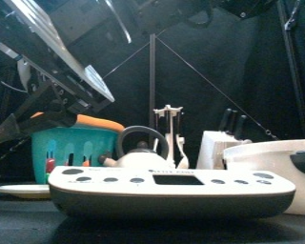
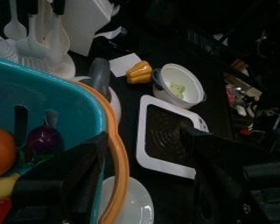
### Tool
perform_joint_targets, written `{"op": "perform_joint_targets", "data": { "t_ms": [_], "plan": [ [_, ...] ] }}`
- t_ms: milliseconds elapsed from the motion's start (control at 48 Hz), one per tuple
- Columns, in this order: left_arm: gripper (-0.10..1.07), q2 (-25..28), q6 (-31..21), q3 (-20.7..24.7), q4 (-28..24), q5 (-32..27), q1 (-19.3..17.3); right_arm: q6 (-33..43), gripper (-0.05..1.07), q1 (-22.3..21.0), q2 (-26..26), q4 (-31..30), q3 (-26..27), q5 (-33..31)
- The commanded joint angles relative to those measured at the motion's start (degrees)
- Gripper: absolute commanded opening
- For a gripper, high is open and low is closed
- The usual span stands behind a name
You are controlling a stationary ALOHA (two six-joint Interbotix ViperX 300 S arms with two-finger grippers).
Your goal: Grab orange
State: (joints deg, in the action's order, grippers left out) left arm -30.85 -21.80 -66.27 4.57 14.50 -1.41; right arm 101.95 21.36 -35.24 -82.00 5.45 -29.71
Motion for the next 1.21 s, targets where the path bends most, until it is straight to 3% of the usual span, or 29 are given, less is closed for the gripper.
{"op": "perform_joint_targets", "data": {
  "t_ms": [0, 250, 396, 604, 708, 979, 1188],
  "plan": [
    [0.98, -0.18, 0.09, 0.53, -0.09, 0.18, -0.26, -0.09, 0.92, 0.09, 5.62, -0.62, -1.67, -2.02],
    [0.98, -1.14, 0.26, 0.97, -2.46, -2.02, -4.39, 0.26, 0.92, 2.55, 13.97, -0.88, -11.16, -11.69],
    [0.98, -1.49, 0.18, 1.05, -4.39, -5.89, -8.44, 0.26, 0.92, 3.96, 15.47, 1.23, -14.24, -18.54],
    [0.98, -1.49, 1.14, 1.67, -10.37, -10.37, -10.20, 0.53, 0.92, 5.19, 16.79, 4.57, -17.05, -25.58],
    [0.98, -1.49, 1.32, 2.11, -13.01, -12.04, -10.81, 0.79, 0.92, 5.54, 17.31, 5.98, -17.93, -27.25],
    [0.98, 0.00, 1.49, 2.20, -13.45, -12.66, -11.51, 1.85, 0.92, 5.63, 17.67, 9.23, -19.07, -29.79],
    [0.98, 1.41, 1.67, 2.64, -13.62, -12.66, -14.15, 4.31, 0.92, 5.63, 18.81, 9.40, -20.48, -31.46]
  ]
}}
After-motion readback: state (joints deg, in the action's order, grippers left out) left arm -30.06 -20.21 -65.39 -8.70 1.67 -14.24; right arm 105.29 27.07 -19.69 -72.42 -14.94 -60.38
